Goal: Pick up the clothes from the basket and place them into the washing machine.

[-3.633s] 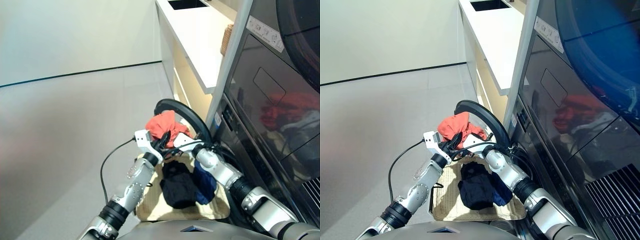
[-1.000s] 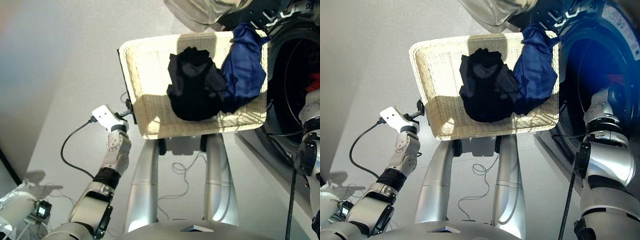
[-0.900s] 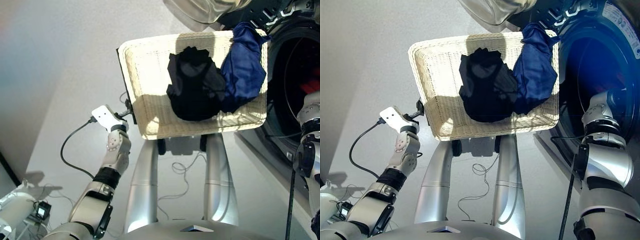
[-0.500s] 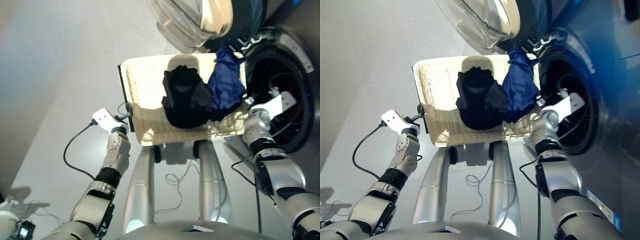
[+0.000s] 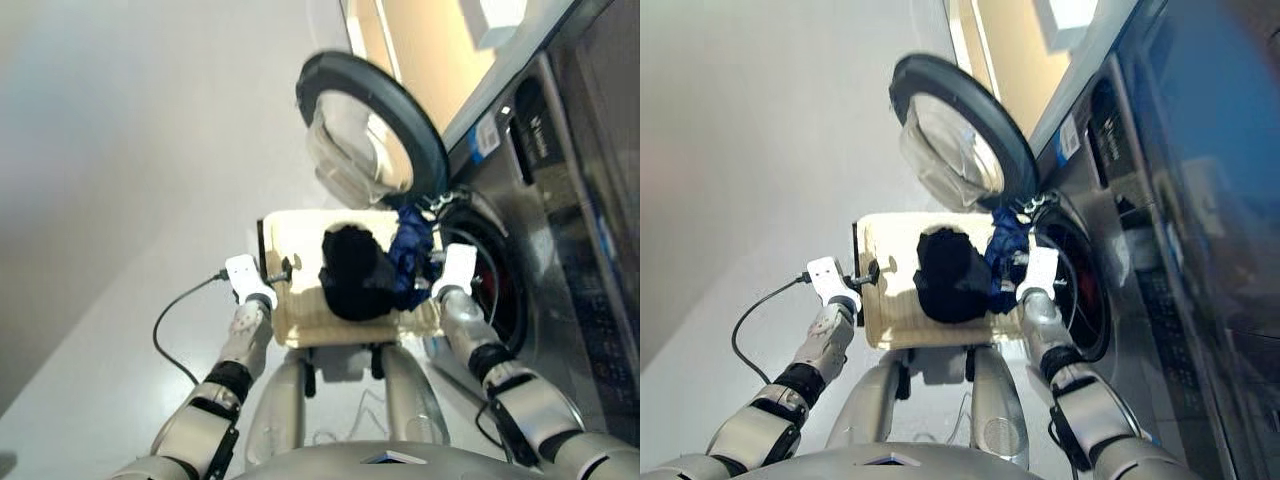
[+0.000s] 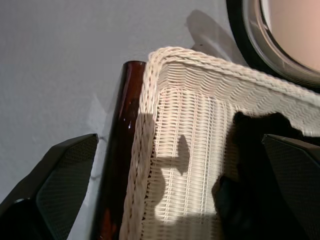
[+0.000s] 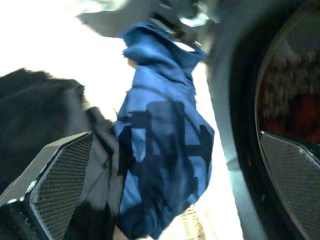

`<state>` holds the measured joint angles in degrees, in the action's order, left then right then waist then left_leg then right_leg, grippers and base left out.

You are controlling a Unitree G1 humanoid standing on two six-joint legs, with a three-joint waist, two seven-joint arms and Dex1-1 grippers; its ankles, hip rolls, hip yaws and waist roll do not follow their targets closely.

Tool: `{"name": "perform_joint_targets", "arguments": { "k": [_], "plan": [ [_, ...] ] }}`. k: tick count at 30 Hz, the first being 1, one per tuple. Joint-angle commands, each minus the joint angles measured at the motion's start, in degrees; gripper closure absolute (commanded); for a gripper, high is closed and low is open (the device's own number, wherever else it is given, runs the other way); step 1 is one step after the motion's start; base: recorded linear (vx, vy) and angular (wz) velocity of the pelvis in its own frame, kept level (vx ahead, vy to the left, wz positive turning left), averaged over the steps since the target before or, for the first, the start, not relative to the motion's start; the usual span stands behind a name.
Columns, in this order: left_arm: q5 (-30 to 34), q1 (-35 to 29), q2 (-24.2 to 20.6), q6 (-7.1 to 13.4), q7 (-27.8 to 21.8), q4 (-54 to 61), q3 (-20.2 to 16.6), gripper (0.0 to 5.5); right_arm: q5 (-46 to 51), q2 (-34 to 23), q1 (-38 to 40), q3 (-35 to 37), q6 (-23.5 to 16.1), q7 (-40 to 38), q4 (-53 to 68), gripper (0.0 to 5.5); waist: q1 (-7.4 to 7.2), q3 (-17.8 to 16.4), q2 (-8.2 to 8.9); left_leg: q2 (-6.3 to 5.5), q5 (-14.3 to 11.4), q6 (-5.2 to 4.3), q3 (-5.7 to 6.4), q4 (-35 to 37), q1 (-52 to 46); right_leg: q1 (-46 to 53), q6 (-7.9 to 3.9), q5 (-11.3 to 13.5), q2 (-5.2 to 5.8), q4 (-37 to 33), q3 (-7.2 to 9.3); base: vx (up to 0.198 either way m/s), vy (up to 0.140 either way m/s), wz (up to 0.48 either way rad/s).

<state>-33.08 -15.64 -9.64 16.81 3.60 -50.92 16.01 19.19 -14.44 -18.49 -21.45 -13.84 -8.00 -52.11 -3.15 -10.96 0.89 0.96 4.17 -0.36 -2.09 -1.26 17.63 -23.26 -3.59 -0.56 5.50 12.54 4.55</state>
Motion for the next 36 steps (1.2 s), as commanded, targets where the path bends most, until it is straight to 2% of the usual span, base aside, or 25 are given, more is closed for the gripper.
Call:
{"name": "perform_joint_targets", "arguments": {
  "k": [1, 2, 3, 4, 6, 7, 15, 20, 24, 26, 31, 36],
  "plan": [
    [4.12, -0.46, 0.4, 0.45, -1.3, -1.73, 1.39, 0.0, -6.0, -0.15, 1.25, -1.6, -0.56, 0.39, 4.05, 0.0, -0.13, 2.88, 1.41, -1.49, -1.93, -1.55, -1.19, 2.11, -4.01, 7.82, -4.29, 6.19, -0.53, -15.16, 0.71, 0.124, 0.02, -0.153],
    [5.67, 0.3, 1.12, -0.11, -1.05, -3.12, 1.77, 0.0, -7.04, 0.35, 3.37, -2.04, -0.41, 0.73, 6.05, 0.0, -0.37, 4.37, 1.06, -1.4, -1.2, -1.62, -1.83, 4.62, -6.07, 9.33, -4.71, 6.43, -0.93, -16.85, 0.57, 0.09, 0.016, -0.203],
    [5.68, 0.32, 1.13, -0.1, -1.04, -3.12, 1.78, 0.0, -7.04, 0.34, 3.4, -2.05, -0.4, 0.72, 6.07, 0.0, -0.34, 4.33, 1.06, -1.4, -1.16, -1.62, -1.85, 4.72, -6.2, 9.41, -4.71, 6.43, -0.94, -16.87, 0.55, 0.139, 0.0, -0.245],
    [6.22, 1.27, 1.52, -0.74, -1.36, -3.48, 1.97, 0.0, -7.57, 0.6, 5.26, -2.38, -0.29, 1.23, 8.97, 0.0, -0.88, 5.17, 0.96, -1.18, -0.84, -1.74, -2.43, 5.86, -8.64, 10.78, -4.56, 5.82, -1.43, -16.11, 0.67, 0.115, -0.023, -0.191],
    [6.61, 1.35, 1.88, -1.07, -1.24, -4.49, 1.68, 0.0, -8.32, 0.52, 5.69, -2.8, -0.19, 1.49, 10.51, 0.0, -0.94, 5.01, 0.97, -1.17, -1.2, -1.58, -2.53, 5.47, -9.83, 11.92, -4.43, 5.44, -1.62, -15.73, 0.48, 0.122, -0.026, -0.067],
    [6.92, 2.08, 2.72, -1.56, -1.26, -5.28, 1.62, 0.0, -9.89, 0.09, 7.45, -3.71, -0.23, 2.18, 13.99, 0.0, -1.25, 5.39, 1.08, -0.95, -1.99, -1.47, -2.96, 5.03, -11.68, 14.08, -4.18, 4.87, -1.78, -15.86, 0.06, 0.094, -0.019, -0.02],
    [11.01, 0.63, 4.82, -2.98, -1.2, -9.87, 3.24, 0.0, -11.53, -1.13, 8.81, -5.49, -0.6, 3.12, 22.86, 0.0, -2.33, 5.57, 1.04, -0.4, -2.86, -1.46, -3.76, 5.34, -14.29, 16.26, -4.03, 4.02, -2.39, -16.6, -0.74, 0.062, -0.017, -0.073],
    [14.96, -5.15, 6.05, -3.81, -0.22, -13.56, 5.52, 0.0, -11.03, -1.99, 3.62, -7.04, -1.19, 2.6, 28.55, 0.0, -3.23, 3.18, 1.62, 0.26, -2.6, -1.42, -4.34, 3.95, -10.49, 11.78, -3.67, 4.27, -3.0, -14.9, -1.64, -0.071, -0.03, -0.135],
    [14.86, -8.78, 5.91, -3.86, 0.77, -14.13, 5.7, 0.0, -9.55, -2.23, 0.08, -7.97, -1.7, 2.32, 31.22, 0.0, -3.67, 1.2, 2.25, 0.52, -2.82, -1.44, -4.49, 1.89, -6.86, 8.2, -3.45, 4.25, -3.12, -12.97, -1.93, -0.052, -0.02, -0.062],
    [14.14, -11.77, 5.82, -3.77, 1.68, -14.58, 5.84, 0.0, -8.83, -2.35, -2.87, -8.98, -1.95, 1.94, 33.02, 0.0, -3.97, -0.56, 3.08, 0.8, -3.96, -1.43, -4.52, -2.26, -2.73, 4.61, -3.11, 3.94, -3.16, -9.94, -2.2, -0.07, -0.047, -0.095],
    [13.39, -14.85, 5.63, -3.83, 2.89, -14.15, 5.85, 0.0, -8.77, -2.82, -5.97, -9.65, -2.19, 1.72, 36.21, 0.0, -4.54, -1.91, 3.42, 1.18, -6.09, -1.42, -4.55, -7.99, 3.47, -1.24, -2.85, 2.6, -3.67, -5.44, -2.19, -0.01, -0.008, -0.026],
    [11.67, -18.74, 3.93, -3.42, 5.22, -12.57, 5.45, 0.0, -7.96, -2.62, -9.4, -10.03, -2.67, 1.18, 39.96, 0.0, -5.64, -2.78, 3.2, 1.97, -8.42, -0.75, -4.69, -15.02, 13.53, -11.21, -2.89, 1.97, -3.6, 0.29, -2.65, -0.052, -0.001, -0.039]
  ]
}}
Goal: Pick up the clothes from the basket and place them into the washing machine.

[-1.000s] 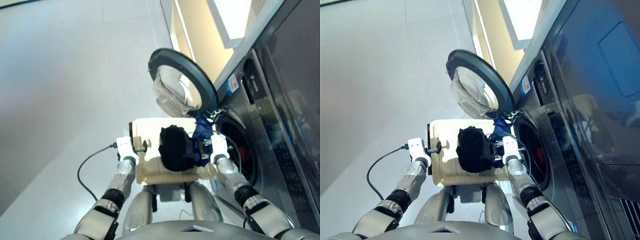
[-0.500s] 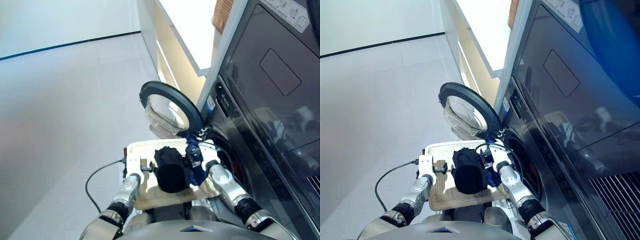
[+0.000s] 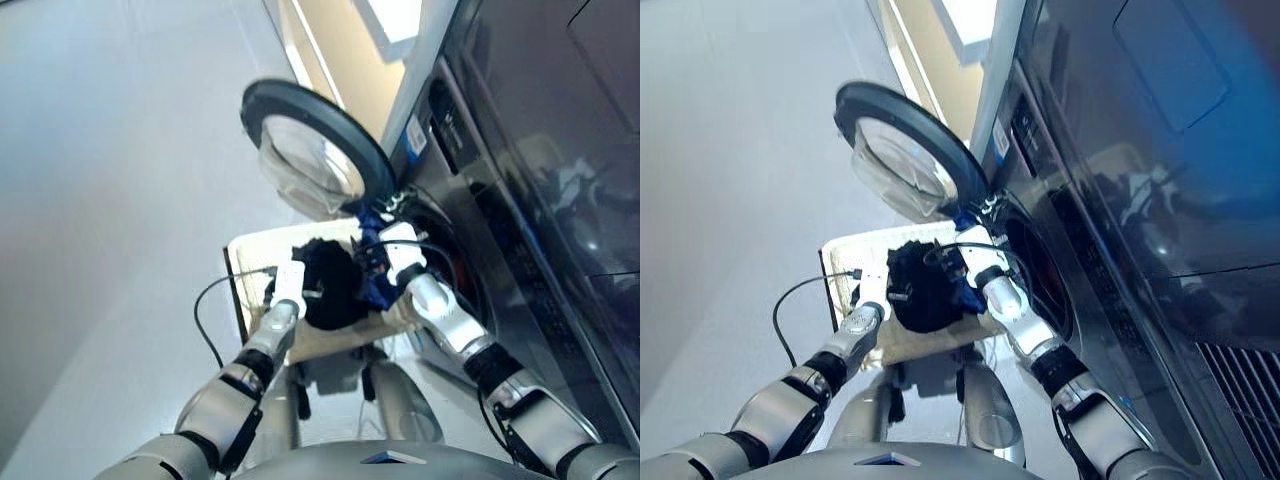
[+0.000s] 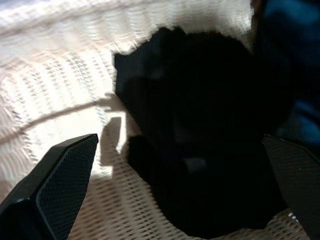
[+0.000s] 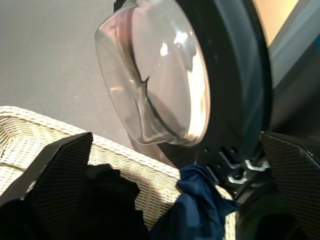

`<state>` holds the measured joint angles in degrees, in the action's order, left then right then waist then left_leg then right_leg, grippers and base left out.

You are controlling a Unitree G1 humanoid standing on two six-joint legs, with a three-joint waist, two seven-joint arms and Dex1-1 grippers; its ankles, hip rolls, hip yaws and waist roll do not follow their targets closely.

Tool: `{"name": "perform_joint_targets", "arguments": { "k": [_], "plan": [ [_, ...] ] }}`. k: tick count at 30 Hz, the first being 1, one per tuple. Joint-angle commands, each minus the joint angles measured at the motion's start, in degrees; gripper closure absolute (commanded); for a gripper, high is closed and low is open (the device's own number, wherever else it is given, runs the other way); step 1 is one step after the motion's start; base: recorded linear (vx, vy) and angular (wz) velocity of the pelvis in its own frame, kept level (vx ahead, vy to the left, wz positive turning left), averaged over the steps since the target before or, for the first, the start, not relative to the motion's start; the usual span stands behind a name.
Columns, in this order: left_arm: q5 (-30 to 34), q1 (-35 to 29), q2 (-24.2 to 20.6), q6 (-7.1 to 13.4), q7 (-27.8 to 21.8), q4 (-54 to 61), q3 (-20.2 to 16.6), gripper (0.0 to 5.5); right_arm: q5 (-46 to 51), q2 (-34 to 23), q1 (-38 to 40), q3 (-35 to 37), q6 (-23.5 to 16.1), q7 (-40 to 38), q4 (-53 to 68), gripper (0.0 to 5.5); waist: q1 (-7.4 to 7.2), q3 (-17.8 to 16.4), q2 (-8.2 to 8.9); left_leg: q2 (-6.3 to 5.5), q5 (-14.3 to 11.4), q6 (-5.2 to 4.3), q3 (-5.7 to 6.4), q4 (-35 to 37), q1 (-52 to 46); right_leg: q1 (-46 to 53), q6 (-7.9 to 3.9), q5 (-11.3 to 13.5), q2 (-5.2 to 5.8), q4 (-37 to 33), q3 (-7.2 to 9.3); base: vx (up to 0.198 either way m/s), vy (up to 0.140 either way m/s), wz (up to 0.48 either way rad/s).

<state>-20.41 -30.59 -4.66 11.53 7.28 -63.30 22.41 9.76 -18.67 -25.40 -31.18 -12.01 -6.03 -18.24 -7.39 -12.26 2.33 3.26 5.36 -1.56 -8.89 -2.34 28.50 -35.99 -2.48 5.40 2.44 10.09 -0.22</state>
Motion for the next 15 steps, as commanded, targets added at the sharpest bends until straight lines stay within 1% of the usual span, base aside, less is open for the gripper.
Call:
{"name": "perform_joint_targets", "arguments": {
  "k": [1, 2, 3, 5, 7, 8, 9, 10, 11, 14, 15],
  "plan": [
    [-1.37, -5.73, -1.86, 2.06, 2.0, -0.38, -1.36, 0.0, 1.42, 1.46, -3.37, -0.21, -4.82, -0.85, 6.7, 0.0, -1.82, -1.71, 1.68, -0.02, -10.41, 0.6, 2.32, -16.58, 6.35, -1.88, -3.82, -4.24, -0.63, 4.22, 2.06, -0.055, 0.0, -0.009],
    [-1.37, -5.74, -1.86, 2.06, 1.99, -0.39, -1.36, 0.0, 1.43, 1.46, -3.38, -0.22, -4.82, -0.84, 6.7, 0.0, -1.85, -1.58, 1.63, 0.0, -10.46, 0.6, 2.36, -16.71, 6.57, -2.06, -3.82, -4.26, -0.64, 4.28, 2.09, 0.0, 0.0, 0.0],
    [-2.0, -6.98, -2.31, 2.3, 2.64, 0.17, -1.68, 0.0, 1.48, 1.42, -4.08, -0.19, -5.16, -0.84, 7.35, 0.0, -1.74, -1.82, 1.02, 0.52, -12.98, 0.44, 2.88, -18.82, 8.15, -3.96, -4.04, -5.98, -0.95, 6.57, 1.92, 0.059, 0.037, 0.005],
    [-2.83, -8.88, -3.27, 2.39, 3.42, -0.07, -2.87, 0.0, 1.24, 1.14, -4.73, 0.09, -5.52, -1.25, 8.35, 0.0, -2.19, -1.84, 0.73, 0.89, -14.51, 0.77, 2.86, -22.23, 12.76, -8.42, -3.79, -6.41, -1.4, 8.37, 1.51, 0.0, 0.0, 0.0],
    [-3.21, -9.96, -3.78, 2.41, 3.7, -0.05, -3.17, 0.0, 1.28, 1.22, -5.25, 0.18, -5.7, -1.42, 9.04, 0.0, -2.29, -1.81, 0.58, 1.17, -14.96, 0.95, 2.92, -23.44, 14.93, -10.39, -3.69, -6.61, -1.38, 9.29, 1.43, 0.0, 0.0, 0.0],
    [-3.7, -11.9, -5.2, 2.61, 4.28, -0.37, -3.87, 0.0, 1.46, 1.42, -5.84, 0.24, -6.05, -1.62, 9.51, 0.0, -2.54, -2.05, 0.47, 1.26, -15.64, 1.38, 3.09, -25.65, 18.26, -13.74, -3.52, -6.95, -1.67, 11.26, 1.02, 0.0, 0.0, 0.0],
    [-3.71, -11.93, -5.21, 2.61, 4.26, -0.4, -3.89, 0.0, 1.46, 1.42, -5.87, 0.23, -6.04, -1.62, 9.51, 0.0, -2.56, -1.87, 0.4, 1.29, -15.72, 1.38, 3.14, -25.87, 18.6, -14.03, -3.51, -7.0, -1.69, 11.39, 1.06, 0.0, 0.0, 0.0],
    [-4.47, -13.29, -6.0, 2.62, 4.8, -0.48, -4.87, 0.0, 1.75, 1.61, -6.3, 0.74, -6.4, -1.67, 10.87, 0.0, -2.68, -1.95, 0.11, 1.26, -16.13, 1.69, 3.38, -27.86, 21.61, -16.6, -3.38, -7.33, -1.66, 12.89, 0.94, 0.0, 0.0, 0.0],
    [-4.64, -14.2, -6.47, 2.58, 4.98, -0.63, -5.15, 0.0, 1.84, 1.64, -6.54, 0.85, -6.56, -1.64, 11.43, 0.0, -2.75, -1.88, -0.05, 1.28, -16.18, 1.81, 3.64, -28.12, 22.79, -17.87, -3.3, -7.51, -1.73, 13.46, 1.01, 0.0, 0.0, 0.0],
    [-5.05, -15.66, -7.56, 2.53, 5.06, -0.7, -5.44, 0.0, 2.19, 1.91, -7.05, 1.0, -6.73, -1.71, 11.26, 0.0, -2.87, -1.73, -0.24, 1.2, -16.49, 2.04, 3.98, -29.53, 25.68, -20.57, -3.24, -7.65, -1.76, 14.63, 1.04, 0.0, 0.0, 0.0],
    [-5.06, -16.28, -8.09, 2.56, 5.1, -0.92, -5.46, 0.0, 2.22, 2.11, -7.3, 0.97, -6.9, -1.72, 11.11, 0.0, -2.85, -1.72, -0.23, 1.16, -16.62, 2.23, 4.06, -30.09, 26.72, -21.75, -3.12, -7.64, -2.0, 15.02, 0.98, 0.0, 0.0, 0.0]
  ]
}}
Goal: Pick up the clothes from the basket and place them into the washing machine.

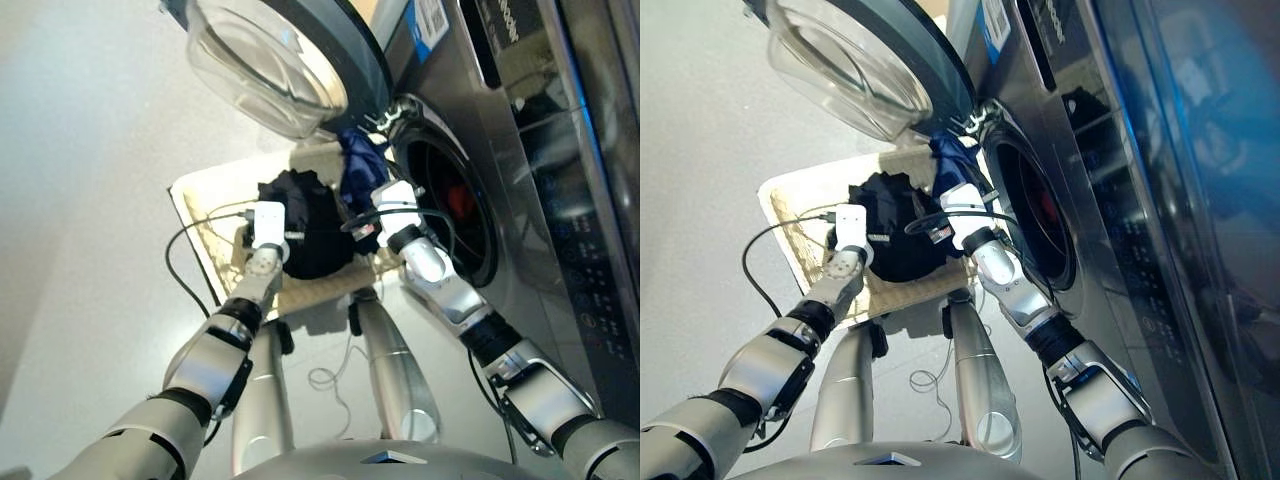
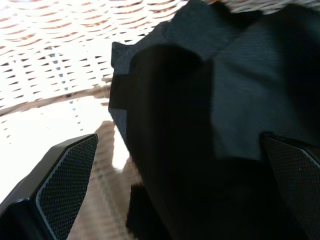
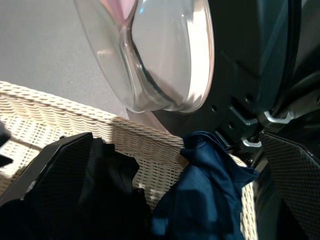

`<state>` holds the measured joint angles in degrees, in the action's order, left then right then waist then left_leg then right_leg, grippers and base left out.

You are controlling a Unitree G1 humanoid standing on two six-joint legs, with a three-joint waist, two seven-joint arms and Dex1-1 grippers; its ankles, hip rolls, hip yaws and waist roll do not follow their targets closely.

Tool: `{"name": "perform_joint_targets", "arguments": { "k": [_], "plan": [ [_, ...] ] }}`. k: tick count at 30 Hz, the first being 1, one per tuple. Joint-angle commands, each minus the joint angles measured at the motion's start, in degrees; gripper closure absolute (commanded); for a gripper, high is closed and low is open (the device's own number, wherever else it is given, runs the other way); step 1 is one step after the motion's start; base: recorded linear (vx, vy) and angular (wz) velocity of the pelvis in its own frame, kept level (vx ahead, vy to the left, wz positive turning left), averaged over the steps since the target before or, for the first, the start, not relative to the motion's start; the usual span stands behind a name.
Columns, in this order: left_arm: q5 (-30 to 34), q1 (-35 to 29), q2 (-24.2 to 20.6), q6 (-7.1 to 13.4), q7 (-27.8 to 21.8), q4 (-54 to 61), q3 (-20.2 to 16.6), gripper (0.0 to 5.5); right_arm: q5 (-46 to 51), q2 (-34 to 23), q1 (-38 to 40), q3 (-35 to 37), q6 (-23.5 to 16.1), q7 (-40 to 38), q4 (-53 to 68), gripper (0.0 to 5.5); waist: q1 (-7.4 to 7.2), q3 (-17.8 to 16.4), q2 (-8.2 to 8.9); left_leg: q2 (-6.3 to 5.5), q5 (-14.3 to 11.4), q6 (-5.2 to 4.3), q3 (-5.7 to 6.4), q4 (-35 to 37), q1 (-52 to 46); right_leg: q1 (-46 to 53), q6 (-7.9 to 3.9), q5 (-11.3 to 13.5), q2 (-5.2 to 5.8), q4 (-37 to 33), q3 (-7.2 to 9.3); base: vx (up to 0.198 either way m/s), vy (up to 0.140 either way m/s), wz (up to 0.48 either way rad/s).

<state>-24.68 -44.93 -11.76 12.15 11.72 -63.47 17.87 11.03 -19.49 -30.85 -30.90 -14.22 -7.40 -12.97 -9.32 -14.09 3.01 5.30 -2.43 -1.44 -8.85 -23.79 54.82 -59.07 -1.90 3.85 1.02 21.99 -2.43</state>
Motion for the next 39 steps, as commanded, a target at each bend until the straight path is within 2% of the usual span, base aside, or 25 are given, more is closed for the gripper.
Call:
{"name": "perform_joint_targets", "arguments": {
  "k": [1, 3, 4, 6, 7, 9, 14, 16, 20, 24, 25, 26, 28, 32, 34, 39],
  "plan": [
    [-1.06, -2.64, -1.26, 1.78, 0.62, -1.29, -1.32, 0.0, 0.92, 3.2, -1.89, 0.73, -4.78, -0.38, 6.1, 0.0, -1.17, -0.09, -0.89, -0.68, -9.32, 2.34, 3.94, -9.9, 1.94, -0.27, -3.68, -6.12, -0.74, 4.09, 3.02, 0.0, 0.0, 0.0],
    [-1.03, -3.14, -1.5, 1.81, 0.71, -1.7, -1.49, 0.0, 0.83, 3.28, -2.15, 0.75, -4.82, -0.43, 5.87, 0.0, -1.24, 0.06, -0.96, -0.61, -9.77, 2.53, 3.86, -10.79, 2.98, -1.09, -3.64, -6.21, -0.84, 4.56, 2.93, 0.0, 0.0, 0.0],
    [-1.22, -3.93, -1.99, 1.84, 1.03, -2.05, -1.92, 0.0, 0.69, 3.28, -2.29, 0.84, -5.1, -0.43, 5.59, 0.0, -1.37, 0.1, -0.98, -0.64, -10.22, 2.68, 4.26, -12.4, 4.48, -2.56, -3.53, -6.3, -1.21, 5.64, 2.89, 0.0, 0.0, 0.0],
    [-1.37, -4.19, -1.96, 1.83, 0.95, -2.47, -2.21, 0.0, 0.48, 3.24, -2.58, 0.95, -5.06, -0.47, 5.31, 0.0, -1.43, 0.3, -1.06, -0.5, -10.56, 2.87, 4.05, -13.0, 5.18, -3.37, -3.48, -6.4, -1.47, 6.27, 2.79, 0.0, 0.0, 0.0],
    [-1.47, -4.14, -1.51, 1.79, 0.66, -2.62, -2.16, 1.23, 0.37, 3.28, -2.01, 1.04, -5.0, -0.36, 4.46, 0.0, -1.49, 0.56, -1.11, -0.41, -10.78, 2.97, 4.07, -13.3, 5.55, -3.64, -3.52, -6.3, -1.29, 6.36, 2.71, 0.0, 0.0, 0.0],
    [-1.4, -3.76, -1.15, 1.86, 0.77, -2.62, -2.18, 5.5, 0.16, 3.32, -1.56, 1.22, -5.04, -0.44, 4.04, 0.0, -1.45, 0.81, -1.19, -0.45, -10.84, 3.0, 4.08, -13.5, 5.58, -3.48, -3.52, -6.37, -1.21, 6.37, 2.76, 0.0, 0.0, 0.0],
    [-2.26, -0.94, 1.09, 3.14, -0.29, -0.52, -1.72, 5.5, -0.99, 2.71, 0.46, 2.16, -4.84, 0.44, 1.83, 0.0, -1.28, 2.01, -1.61, -1.05, -10.15, 2.81, 4.18, -10.74, 2.96, -1.44, -3.65, -5.96, -0.69, 4.72, 2.75, 0.0, 0.0, 0.0],
    [-4.51, 1.11, 1.55, 4.17, -0.69, 1.28, -2.22, 5.5, -1.12, 2.48, 1.38, 2.54, -4.87, 0.44, -0.09, 0.0, -0.81, 2.7, -1.77, -1.47, -9.52, 2.53, 4.36, -7.86, -0.25, 1.48, -3.73, -5.43, -0.01, 2.74, 3.02, 0.0, 0.0, 0.0],
    [-6.93, 3.86, 1.76, 5.17, -2.03, 4.13, -2.81, 5.5, -1.88, 2.46, 2.18, 2.18, -4.47, 0.72, -2.92, 0.0, -0.18, 2.39, -1.61, -1.82, -8.34, 2.02, 4.33, -4.16, -5.36, 6.57, -4.04, -4.28, 0.55, -0.66, 3.24, 0.0, 0.0, 0.0],
    [-9.37, 7.85, 1.94, 6.0, -3.29, 8.24, -3.23, 5.5, -3.4, 2.27, 3.39, 1.37, -3.45, 1.19, -9.01, 0.0, 1.2, 1.96, -1.33, -2.66, -6.16, 1.13, 4.55, 2.15, -14.25, 15.52, -4.42, -2.63, 1.23, -6.25, 3.9, -0.009, -0.014, 0.022],
    [-9.99, 9.74, 2.03, 6.37, -4.13, 10.08, -3.1, 5.5, -4.05, 2.02, 4.07, 1.24, -2.89, 1.54, -11.14, 0.0, 1.48, 1.74, -0.81, -3.6, -3.67, 1.19, 4.01, 4.62, -17.37, 18.91, -4.18, -0.7, 1.91, -8.81, 4.31, -0.034, -0.055, 0.088],
    [-9.99, 9.75, 2.03, 6.37, -4.12, 10.1, -3.09, 5.5, -4.05, 2.02, 4.07, 1.24, -2.89, 1.54, -11.15, 0.0, 1.49, 1.58, -0.76, -3.62, -3.62, 1.19, 3.99, 4.76, -17.63, 19.12, -4.18, -0.68, 1.92, -8.89, 4.29, 0.0, 0.0, 0.0],
    [-11.46, 13.23, 2.25, 6.67, -5.32, 14.92, -2.7, 5.5, -5.56, 1.61, 5.67, 1.01, -2.02, 1.99, -14.51, 0.0, 2.61, 1.45, -0.76, -4.45, -2.35, 0.81, 4.34, 8.26, -23.55, 25.73, -4.3, -0.34, 2.52, -12.18, 5.03, 0.074, -0.051, 0.097],
    [-12.7, 16.47, 2.58, 6.75, -7.11, 17.73, -2.55, 5.5, -8.19, 1.3, 7.42, 0.22, -1.16, 3.1, -18.27, 0.0, 3.69, 1.53, -0.94, -4.76, -0.81, 0.25, 4.46, 13.25, -30.87, 32.72, -4.5, -0.05, 2.79, -15.57, 5.78, 0.095, -0.034, 0.152],
    [-13.71, 19.81, 2.55, 6.65, -8.51, 21.74, -2.28, 5.5, -11.39, 0.92, 9.03, -0.91, -0.46, 4.01, -20.73, 0.0, 4.59, 2.48, -1.25, -4.93, 0.35, -0.19, 4.67, 17.11, -36.8, 38.48, -4.64, -0.04, 2.9, -18.18, 6.64, 0.114, -0.019, 0.179],
    [-14.84, 24.52, 2.3, 6.07, -11.09, 28.36, -1.42, 5.5, -17.83, 0.25, 10.52, -4.04, 0.04, 6.2, -22.93, 0.0, 5.49, 4.68, -1.73, -5.22, 1.87, -0.39, 5.19, 21.49, -43.16, 44.66, -4.9, 0.0, 2.82, -21.92, 7.6, 0.084, -0.015, 0.163]
  ]
}}
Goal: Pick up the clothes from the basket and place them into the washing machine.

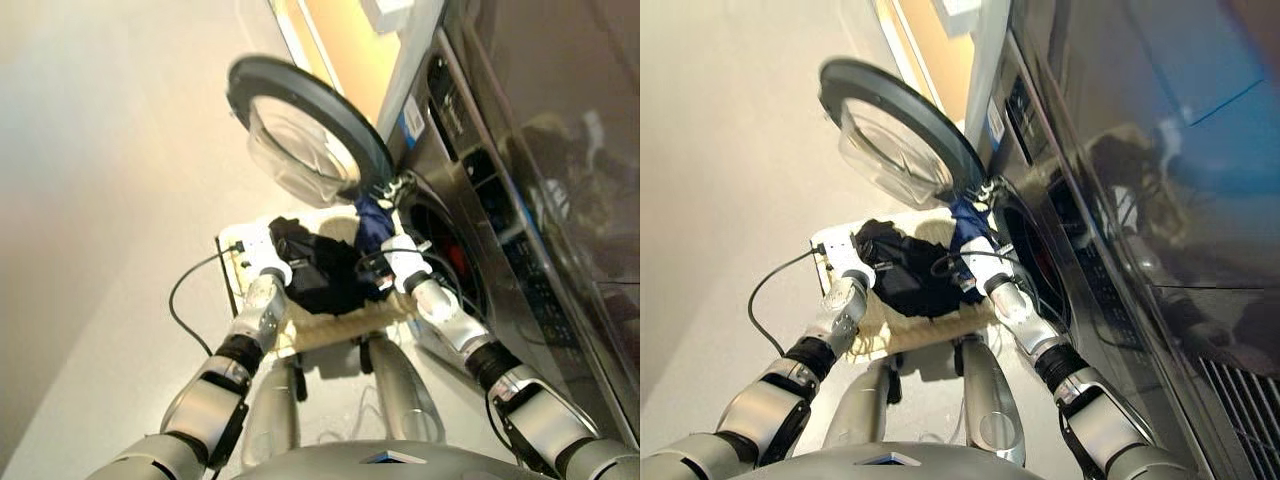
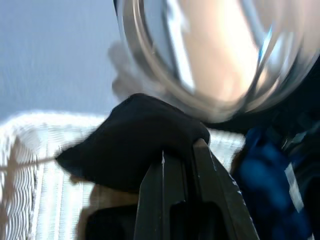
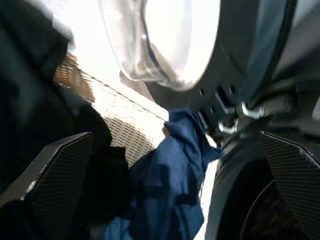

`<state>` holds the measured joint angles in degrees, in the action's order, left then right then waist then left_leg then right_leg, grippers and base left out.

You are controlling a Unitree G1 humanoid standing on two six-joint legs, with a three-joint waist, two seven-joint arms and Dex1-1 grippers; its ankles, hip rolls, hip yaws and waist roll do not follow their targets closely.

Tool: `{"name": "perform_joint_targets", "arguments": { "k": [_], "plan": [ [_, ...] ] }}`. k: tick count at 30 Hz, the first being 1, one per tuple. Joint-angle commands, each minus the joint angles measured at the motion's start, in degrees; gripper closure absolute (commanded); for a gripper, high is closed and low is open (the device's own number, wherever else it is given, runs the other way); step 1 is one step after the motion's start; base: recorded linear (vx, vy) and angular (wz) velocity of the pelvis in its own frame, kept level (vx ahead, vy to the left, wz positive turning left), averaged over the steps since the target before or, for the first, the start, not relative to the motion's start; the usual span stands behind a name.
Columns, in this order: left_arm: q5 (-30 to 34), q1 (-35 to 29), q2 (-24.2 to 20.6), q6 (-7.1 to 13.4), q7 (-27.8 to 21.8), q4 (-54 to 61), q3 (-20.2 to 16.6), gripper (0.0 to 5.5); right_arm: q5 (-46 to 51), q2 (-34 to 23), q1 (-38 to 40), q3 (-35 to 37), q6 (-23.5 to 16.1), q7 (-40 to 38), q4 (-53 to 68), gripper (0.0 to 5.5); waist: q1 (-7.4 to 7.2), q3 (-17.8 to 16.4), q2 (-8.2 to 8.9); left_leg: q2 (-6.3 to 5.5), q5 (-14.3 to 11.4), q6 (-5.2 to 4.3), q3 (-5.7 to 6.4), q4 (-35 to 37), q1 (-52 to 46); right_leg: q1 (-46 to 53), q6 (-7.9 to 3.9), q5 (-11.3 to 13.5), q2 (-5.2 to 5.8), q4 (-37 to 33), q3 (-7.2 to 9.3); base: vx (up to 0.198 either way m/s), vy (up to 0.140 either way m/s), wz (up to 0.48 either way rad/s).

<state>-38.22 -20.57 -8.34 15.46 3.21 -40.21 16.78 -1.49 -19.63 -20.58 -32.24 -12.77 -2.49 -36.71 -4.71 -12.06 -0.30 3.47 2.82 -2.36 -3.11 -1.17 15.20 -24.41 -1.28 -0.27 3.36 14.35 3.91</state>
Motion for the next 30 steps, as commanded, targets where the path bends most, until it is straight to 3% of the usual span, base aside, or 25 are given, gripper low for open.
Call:
{"name": "perform_joint_targets", "arguments": {
  "k": [1, 9, 15, 23, 30],
  "plan": [
    [-1.76, 1.98, -1.43, 2.22, -3.45, 8.07, -0.09, 5.5, -7.79, 0.43, 0.69, -4.04, -1.22, 2.17, -0.19, 0.0, 1.19, 4.14, 1.32, -3.43, -2.92, 0.42, -0.23, 0.67, -5.6, 11.89, -5.63, 4.09, 0.3, -15.96, 1.51, 0.104, -0.024, 0.088],
    [-5.98, 8.39, -3.01, -0.02, -6.79, 22.87, 0.08, 5.5, -10.65, 1.06, 3.87, -5.96, -1.15, 5.89, 3.25, 0.0, 1.96, 8.27, 0.81, -2.9, -2.46, 0.17, -0.14, 4.09, -13.32, 19.62, -5.54, 2.77, -0.34, -17.94, 2.56, 0.081, -0.027, 0.095],
    [-7.86, 9.49, -3.07, -0.63, -7.76, 28.64, 1.21, 5.5, -10.07, 2.29, 4.29, -6.87, -1.57, 6.68, 4.65, 0.0, 2.26, 9.76, 0.5, -2.66, -2.74, 0.21, 0.16, 4.64, -16.11, 22.64, -5.53, 2.16, -0.41, -18.76, 2.96, 0.03, -0.006, 0.04],
    [-11.41, 11.35, -3.51, -2.24, -9.68, 37.99, 4.73, 5.5, -9.7, 7.16, -0.08, -8.34, -1.55, 6.05, 1.89, 0.0, 3.58, 11.31, -0.5, -2.43, -2.69, 0.28, 0.87, 5.36, -17.38, 24.39, -5.41, 1.46, -0.49, -19.35, 3.74, 0.007, -0.002, 0.004],
    [-14.89, 11.46, -3.88, -3.94, -11.67, 44.74, 9.78, 5.5, -6.38, 11.85, -4.93, -8.21, -0.86, 4.11, -3.35, 0.0, 4.94, 11.92, -1.03, -2.57, -2.71, 0.39, 2.49, 5.34, -17.38, 25.14, -5.17, 0.9, -0.34, -19.35, 5.33, 0.0, 0.0, 0.0]
  ]
}}
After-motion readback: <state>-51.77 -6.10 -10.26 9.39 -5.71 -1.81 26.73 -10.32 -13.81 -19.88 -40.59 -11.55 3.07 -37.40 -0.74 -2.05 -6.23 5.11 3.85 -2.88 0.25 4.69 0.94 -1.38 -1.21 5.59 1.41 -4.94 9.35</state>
